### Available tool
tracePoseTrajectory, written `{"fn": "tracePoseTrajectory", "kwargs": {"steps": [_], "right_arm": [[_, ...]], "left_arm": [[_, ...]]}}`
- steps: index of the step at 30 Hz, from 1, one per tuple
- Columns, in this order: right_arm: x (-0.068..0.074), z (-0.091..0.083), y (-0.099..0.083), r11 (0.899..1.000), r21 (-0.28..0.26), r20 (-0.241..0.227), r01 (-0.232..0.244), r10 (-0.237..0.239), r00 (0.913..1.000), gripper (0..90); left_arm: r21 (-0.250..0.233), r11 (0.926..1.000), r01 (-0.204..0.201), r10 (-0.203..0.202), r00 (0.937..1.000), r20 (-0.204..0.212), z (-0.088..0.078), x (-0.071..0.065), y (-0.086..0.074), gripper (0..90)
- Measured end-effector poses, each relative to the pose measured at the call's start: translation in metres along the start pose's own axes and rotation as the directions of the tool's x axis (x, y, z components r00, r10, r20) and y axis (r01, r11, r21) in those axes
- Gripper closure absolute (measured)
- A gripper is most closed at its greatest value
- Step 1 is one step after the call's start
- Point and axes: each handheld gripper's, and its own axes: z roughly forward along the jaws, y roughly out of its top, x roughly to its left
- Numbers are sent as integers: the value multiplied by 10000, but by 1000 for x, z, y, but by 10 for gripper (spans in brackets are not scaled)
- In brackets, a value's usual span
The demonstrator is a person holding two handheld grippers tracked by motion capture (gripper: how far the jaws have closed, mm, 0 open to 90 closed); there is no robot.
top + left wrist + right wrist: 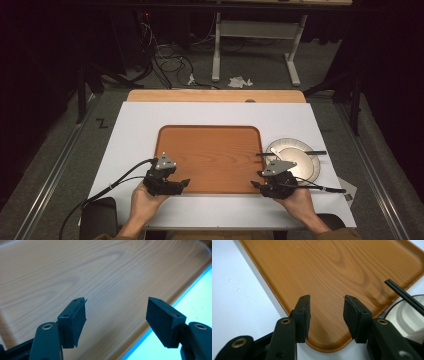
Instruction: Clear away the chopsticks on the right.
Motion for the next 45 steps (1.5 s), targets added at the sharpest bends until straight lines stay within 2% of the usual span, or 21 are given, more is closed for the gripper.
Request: {"fn": "tracePoseTrajectory", "kwargs": {"steps": [3, 5, 8, 11, 12, 17, 18, 21, 23, 26, 28, 29, 30, 31, 35, 41, 44, 45], "right_arm": [[2, 1, -1, 9998, 205, -88, 30, -29, 10000, 573], [3, 0, -1, 9999, -72, -114, 136, -137, 9998, 572], [2, -5, -1, 9986, -519, -17, 38, -39, 10000, 567], [3, -4, -1, 9992, -401, -5, 52, -53, 10000, 566], [3, 0, -1, 9997, -166, -29, 185, -186, 9998, 565], [1, -4, -1, 9995, -294, 68, 96, -94, 9999, 565], [0, -5, -1, 9995, -252, 28, 184, -183, 9998, 561], [2, 2, -2, 9995, 229, -63, 232, -231, 9997, 564], [2, 2, -2, 9992, 271, -13, 301, -301, 9995, 568], [-1, -4, 0, 9999, -132, -167, 97, -100, 9998, 572], [2, -6, -1, 9999, -42, -548, -162, 160, 9984, 576], [2, -5, -2, 10000, -78, -627, 13, -18, 9980, 578], [3, -5, -2, 10000, -24, -654, -89, 87, 9978, 577], [3, -7, -2, 9999, -2, -669, -172, 172, 9976, 577], [0, -16, 0, 9970, -508, -593, -589, 559, 9967, 577], [-7, -24, 3, 9935, -813, -487, -798, 760, 9959, 577], [-10, -29, 7, 9854, -1111, -921, -1293, 1193, 9886, 578], [-11, -30, 8, 9836, -1249, -1046, -1298, 1170, 9876, 580]], "left_arm": [[116, 9999, -108, 108, 9999, 44, -1, -3, -3, 321], [12, 9999, -129, 129, 9999, 16, -4, -5, -4, 322], [-425, 9991, -91, 88, 9999, -68, -9, -4, -3, 326], [-508, 9987, -28, 29, 10000, 12, -10, -2, -2, 326], [-463, 9989, 32, -34, 10000, -48, -9, -1, -3, 326], [-441, 9990, 51, -53, 10000, -28, -8, -3, -3, 327], [-488, 9988, 22, -29, 9999, -145, -9, -4, -4, 328], [-1195, 9928, -17, -19, 9996, -298, -16, -4, -4, 339], [-1203, 9927, 1, -44, 9994, -349, -17, -3, -4, 340], [-1022, 9948, -26, -3, 9996, -287, -14, -3, -4, 340], [-1031, 9947, -8, -19, 9997, -262, -13, -4, -4, 340], [-1022, 9948, 0, -27, 9996, -267, -13, -4, -4, 340], [-1015, 9948, 10, -37, 9996, -271, -13, -4, -4, 340], [-1003, 9950, 14, -41, 9996, -267, -14, -4, -5, 340], [-903, 9959, -40, 22, 9998, -201, -13, -5, -6, 351], [-837, 9965, -49, 31, 9998, -215, -11, -5, -6, 357], [-719, 9974, -45, 26, 9997, -257, -9, -5, -5, 357], [-682, 9977, -49, 29, 9995, -299, -9, -4, -5, 357]]}}
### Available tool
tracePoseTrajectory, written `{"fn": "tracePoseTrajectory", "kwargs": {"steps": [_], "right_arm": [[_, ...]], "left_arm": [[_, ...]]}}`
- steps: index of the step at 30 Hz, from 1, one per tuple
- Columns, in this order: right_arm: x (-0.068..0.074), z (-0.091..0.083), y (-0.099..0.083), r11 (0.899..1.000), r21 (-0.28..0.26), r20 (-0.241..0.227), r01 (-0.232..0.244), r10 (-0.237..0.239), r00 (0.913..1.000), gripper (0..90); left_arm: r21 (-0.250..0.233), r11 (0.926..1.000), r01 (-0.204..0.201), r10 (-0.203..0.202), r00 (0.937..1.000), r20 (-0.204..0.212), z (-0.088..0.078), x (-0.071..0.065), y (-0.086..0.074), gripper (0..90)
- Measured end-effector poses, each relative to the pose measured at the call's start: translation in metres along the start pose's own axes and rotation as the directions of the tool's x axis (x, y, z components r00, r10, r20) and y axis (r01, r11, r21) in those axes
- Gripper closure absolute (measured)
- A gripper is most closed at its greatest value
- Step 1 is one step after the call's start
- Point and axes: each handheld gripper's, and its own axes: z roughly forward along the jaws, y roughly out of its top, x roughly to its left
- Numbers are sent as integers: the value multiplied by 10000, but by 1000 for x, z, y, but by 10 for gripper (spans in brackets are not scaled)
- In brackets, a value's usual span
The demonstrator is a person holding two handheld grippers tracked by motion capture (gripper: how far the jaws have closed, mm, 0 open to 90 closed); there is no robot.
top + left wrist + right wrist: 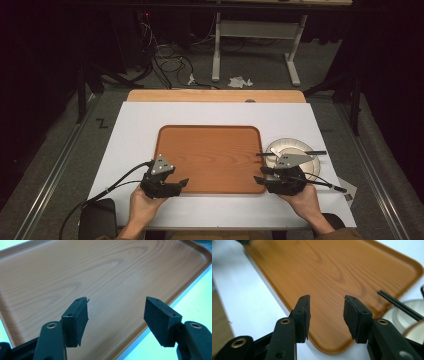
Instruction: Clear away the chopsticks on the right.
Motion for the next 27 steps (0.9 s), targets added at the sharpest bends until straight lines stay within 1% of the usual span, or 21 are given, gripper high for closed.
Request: {"fn": "tracePoseTrajectory", "kwargs": {"steps": [2, 3, 4, 7, 8, 9, 12, 15, 17, 18, 19, 20, 22, 23, 25, 26, 27], "right_arm": [[-1, -2, 2, 10000, -48, 77, -2, 3, 10000, 584], [-4, -4, 3, 9999, -108, 130, -122, 123, 9998, 587], [-6, -6, 4, 9998, -93, 276, -161, 163, 9995, 589], [-11, -13, 6, 9994, -223, 514, -269, 280, 9983, 598], [-11, -13, 6, 9994, -223, 514, -269, 280, 9983, 598], [-14, -17, 6, 9992, -312, 674, -265, 285, 9973, 628], [-17, -20, 8, 9995, -225, 727, -231, 247, 9970, 670], [-21, -22, 10, 9996, -159, 747, -251, 262, 9969, 683], [-25, -25, 11, 9995, -225, 912, -243, 263, 9955, 685], [-28, -27, 12, 9994, -216, 1081, -261, 282, 9937, 687], [-28, -27, 12, 9994, -216, 1081, -261, 282, 9937, 687], [-34, -33, 12, 9989, -345, 1247, -316, 357, 9915, 691], [-39, -40, 12, 9981, -409, 1489, -456, 512, 9875, 697], [-44, -45, 11, 9976, -491, 1612, -496, 569, 9853, 700], [-51, -51, 9, 9951, -624, 1868, -767, 871, 9785, 705], [-54, -53, 8, 9939, -672, 1920, -878, 992, 9764, 708], [-58, -54, 6, 9935, -720, 1956, -877, 1003, 9755, 711]], "left_arm": [[1, 10000, -3, 3, 10000, 9, 0, 0, 0, 357], [-45, 10000, -5, 5, 10000, -56, -1, 0, 0, 357], [-34, 10000, 6, -7, 10000, -42, -1, 0, 0, 357], [62, 10000, 25, -26, 10000, 21, 1, 0, 0, 353], [62, 10000, 25, -26, 10000, 21, 1, 0, 0, 353], [59, 10000, 22, -22, 10000, 14, 1, 0, 0, 351], [235, 9997, 15, -15, 10000, 20, 3, 0, -1, 343], [169, 9999, 15, -15, 10000, 2, 2, 0, 0, 340], [235, 9997, 16, -17, 10000, 20, 3, 1, 0, 337], [234, 9997, -3, 2, 10000, 44, 3, 1, 0, 335], [234, 9997, -3, 2, 10000, 44, 3, 1, 0, 336], [248, 9997, -14, 12, 10000, 75, 3, 0, 0, 335], [270, 9996, 6, -8, 10000, 79, 3, 0, -1, 334], [270, 9996, 6, -8, 10000, 79, 3, 0, -1, 333], [312, 9995, 41, -45, 9999, 113, 4, -1, -1, 329], [330, 9994, 62, -66, 9999, 112, 5, -1, 0, 328], [336, 9994, 73, -77, 9999, 112, 5, -1, 0, 326]]}}
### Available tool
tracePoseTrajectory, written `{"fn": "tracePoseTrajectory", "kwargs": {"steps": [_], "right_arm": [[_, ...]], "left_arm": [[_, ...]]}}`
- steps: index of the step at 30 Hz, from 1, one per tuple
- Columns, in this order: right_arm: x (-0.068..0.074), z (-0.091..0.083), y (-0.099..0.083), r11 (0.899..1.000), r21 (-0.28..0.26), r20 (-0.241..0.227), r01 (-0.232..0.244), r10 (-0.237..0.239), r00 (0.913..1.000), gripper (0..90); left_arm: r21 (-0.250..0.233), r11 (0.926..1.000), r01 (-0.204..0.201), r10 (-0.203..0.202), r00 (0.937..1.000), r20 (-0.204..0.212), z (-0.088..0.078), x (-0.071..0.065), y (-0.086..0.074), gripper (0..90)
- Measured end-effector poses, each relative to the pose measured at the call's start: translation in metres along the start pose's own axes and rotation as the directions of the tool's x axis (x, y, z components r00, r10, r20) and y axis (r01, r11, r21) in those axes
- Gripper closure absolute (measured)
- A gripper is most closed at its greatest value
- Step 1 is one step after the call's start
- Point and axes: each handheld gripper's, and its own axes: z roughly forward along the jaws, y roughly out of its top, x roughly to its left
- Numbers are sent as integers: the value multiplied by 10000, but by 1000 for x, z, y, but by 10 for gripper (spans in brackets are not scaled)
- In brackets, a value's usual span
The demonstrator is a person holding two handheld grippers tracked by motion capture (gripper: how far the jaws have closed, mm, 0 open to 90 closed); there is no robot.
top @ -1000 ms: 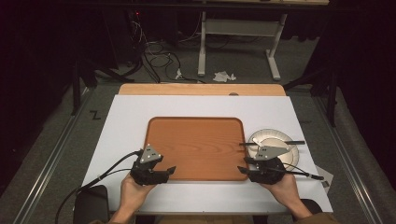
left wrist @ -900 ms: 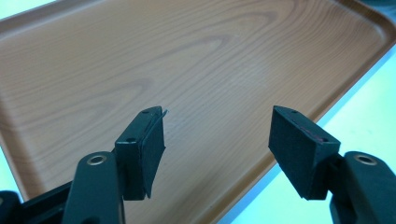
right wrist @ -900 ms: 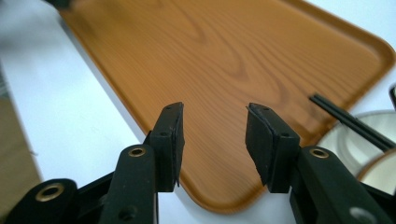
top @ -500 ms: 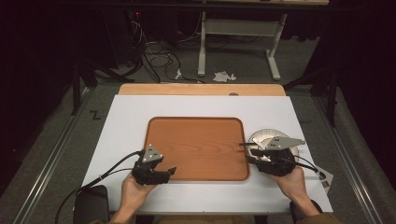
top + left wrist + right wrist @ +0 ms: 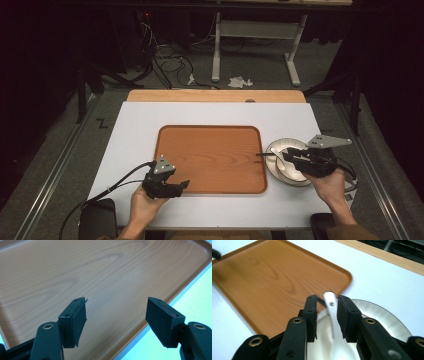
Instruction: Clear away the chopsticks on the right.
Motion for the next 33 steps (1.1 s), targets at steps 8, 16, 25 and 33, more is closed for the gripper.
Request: {"fn": "tracePoseTrajectory", "kwargs": {"steps": [8, 16, 25, 33], "right_arm": [[-22, -2, -6, 9984, 348, 650, -435, 412, 9970, 723], [-59, -5, -15, 9923, 531, 1493, -1122, 1032, 9834, 741], [-90, 10, -30, 9742, 1537, 2457, -1655, 1245, 9613, 732], [-101, 30, -35, 9583, 2330, 2860, -1653, 949, 9535, 693]], "left_arm": [[100, 9999, 1, -1, 10000, 18, 1, 0, 0, 323], [33, 10000, 38, -38, 10000, 23, 1, 0, 0, 322], [113, 9999, 52, -53, 10000, 62, 3, 0, 0, 318], [198, 9998, -4, 4, 10000, -8, 3, 1, 0, 320]]}}
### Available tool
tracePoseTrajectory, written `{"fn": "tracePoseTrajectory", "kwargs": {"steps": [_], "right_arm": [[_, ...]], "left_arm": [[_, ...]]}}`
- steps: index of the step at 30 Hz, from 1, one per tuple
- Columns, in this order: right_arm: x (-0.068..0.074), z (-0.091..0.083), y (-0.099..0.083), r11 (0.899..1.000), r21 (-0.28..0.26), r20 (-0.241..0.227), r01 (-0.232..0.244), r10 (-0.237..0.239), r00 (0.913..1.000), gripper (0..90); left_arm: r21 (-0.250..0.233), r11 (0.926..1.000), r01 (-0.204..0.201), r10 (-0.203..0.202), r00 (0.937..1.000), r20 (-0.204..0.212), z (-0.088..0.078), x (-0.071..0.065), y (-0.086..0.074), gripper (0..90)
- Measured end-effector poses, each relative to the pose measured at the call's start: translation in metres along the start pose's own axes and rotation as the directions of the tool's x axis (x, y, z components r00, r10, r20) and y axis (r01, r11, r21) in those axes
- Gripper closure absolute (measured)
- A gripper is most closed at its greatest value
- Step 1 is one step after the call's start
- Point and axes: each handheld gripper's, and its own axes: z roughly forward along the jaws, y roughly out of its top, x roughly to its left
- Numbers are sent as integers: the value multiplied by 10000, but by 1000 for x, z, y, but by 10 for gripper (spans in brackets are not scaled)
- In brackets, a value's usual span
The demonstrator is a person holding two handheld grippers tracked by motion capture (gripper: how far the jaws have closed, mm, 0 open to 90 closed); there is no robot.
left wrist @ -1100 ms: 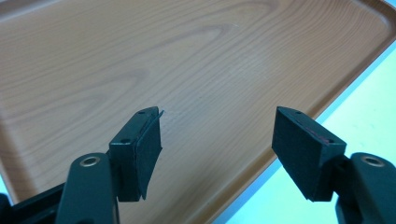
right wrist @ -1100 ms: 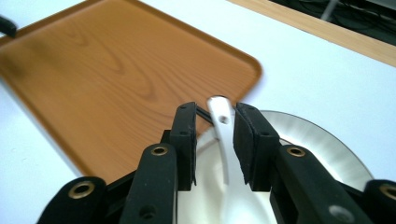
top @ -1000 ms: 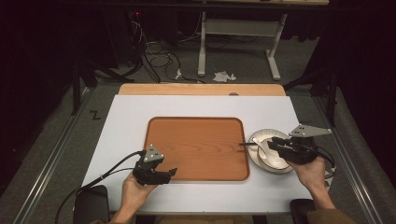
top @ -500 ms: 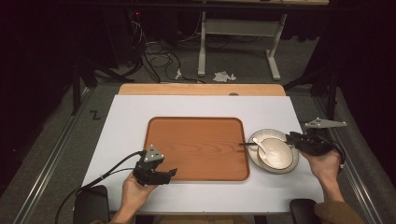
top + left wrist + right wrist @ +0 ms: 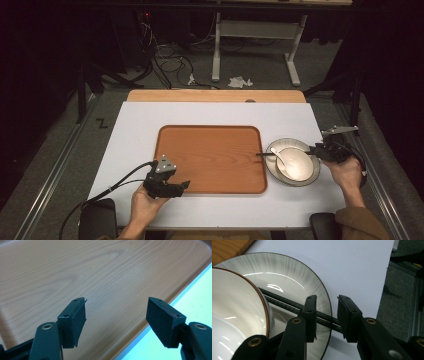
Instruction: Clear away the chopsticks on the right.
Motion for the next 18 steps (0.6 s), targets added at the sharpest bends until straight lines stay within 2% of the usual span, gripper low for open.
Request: {"fn": "tracePoseTrajectory", "kwargs": {"steps": [9, 13, 18], "right_arm": [[0, 12, 2, 9986, 404, 19, 342, -343, 9994, 647], [2, 12, 3, 9976, 496, -116, 475, -470, 9988, 675], [5, 12, 4, 9964, 486, -445, 699, -678, 9967, 754]], "left_arm": [[129, 9999, 6, -7, 10000, 75, 2, 0, 0, 321], [140, 9999, 10, -11, 10000, 71, 1, 0, 0, 320], [136, 9999, 26, -28, 9999, 116, 2, 0, 0, 321]]}}
